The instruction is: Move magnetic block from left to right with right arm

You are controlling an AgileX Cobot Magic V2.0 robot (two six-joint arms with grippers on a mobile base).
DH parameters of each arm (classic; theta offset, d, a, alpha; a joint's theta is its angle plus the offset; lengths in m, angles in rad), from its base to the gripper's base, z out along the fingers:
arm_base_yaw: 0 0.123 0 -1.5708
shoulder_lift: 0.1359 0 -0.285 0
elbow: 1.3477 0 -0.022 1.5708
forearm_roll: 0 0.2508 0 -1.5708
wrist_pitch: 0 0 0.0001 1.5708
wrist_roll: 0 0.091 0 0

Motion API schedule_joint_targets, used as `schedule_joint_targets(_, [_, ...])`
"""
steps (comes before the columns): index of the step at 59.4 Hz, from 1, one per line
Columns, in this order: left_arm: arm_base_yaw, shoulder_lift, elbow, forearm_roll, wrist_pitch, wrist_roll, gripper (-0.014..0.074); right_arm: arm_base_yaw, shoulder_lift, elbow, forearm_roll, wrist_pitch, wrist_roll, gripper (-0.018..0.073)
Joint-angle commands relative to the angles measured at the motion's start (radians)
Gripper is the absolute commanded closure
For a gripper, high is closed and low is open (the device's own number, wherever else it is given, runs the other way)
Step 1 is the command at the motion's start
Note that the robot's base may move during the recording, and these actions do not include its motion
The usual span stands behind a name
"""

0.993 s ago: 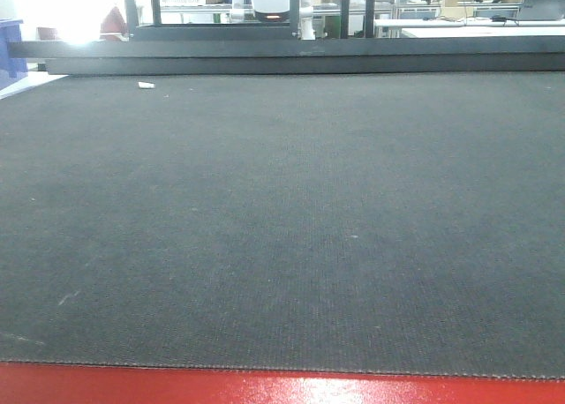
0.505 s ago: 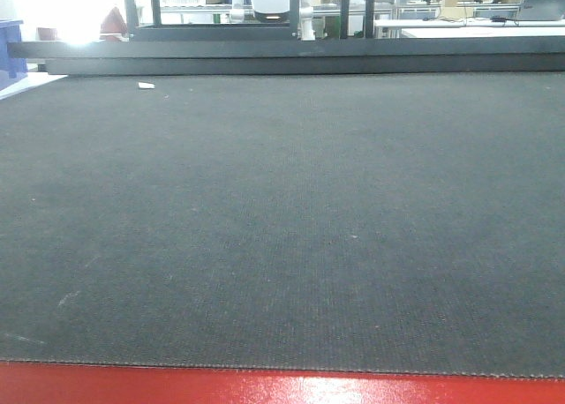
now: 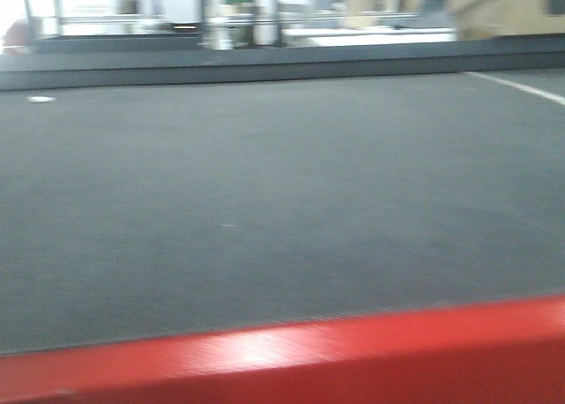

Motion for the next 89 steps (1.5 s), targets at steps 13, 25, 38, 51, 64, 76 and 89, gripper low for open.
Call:
schedule_joint_targets(13, [-0.009,-0.014,0.008,0.000,-0.090,-0.004,0.0712,-0.007,-0.008,-0.027,-0.014,-0.087,-0.008,0.0386])
schedule_joint_targets(25, [-0.009,-0.014,0.008,0.000,-0.090,-0.004,0.0713,-0.007,-0.008,-0.027,-0.014,-0.087,-0.008,0.0386])
schedule_joint_targets(38, [-0.009,-0.014,0.008,0.000,-0.090,-0.004,0.0713,-0.007,-0.008,-0.027,-0.014,-0.087,-0.008,0.0386])
schedule_joint_targets(51, [-0.009,-0.014,0.008,0.000,-0.090,-0.004,0.0712,-0.007,-0.008,-0.027,-0.014,-0.087,-0.008,0.0386])
schedule_joint_targets(64, [-0.009,-0.014,0.008,0.000,-0.090,-0.004,0.0713,-0.007,-0.008,-0.027,-0.014,-0.087,-0.008,0.0386])
schedule_joint_targets(76, [-0.009,-0.014,0.008,0.000,-0.090,-0.004,0.0713,-0.007,-0.008,-0.027,-0.014,-0.087,-0.008,0.0386])
schedule_joint_targets(89, [-0.009,-0.014,0.008,0.000,-0.090,-0.004,0.0713,-0.007,-0.008,-0.027,-0.014,-0.087,-0.008,0.0386])
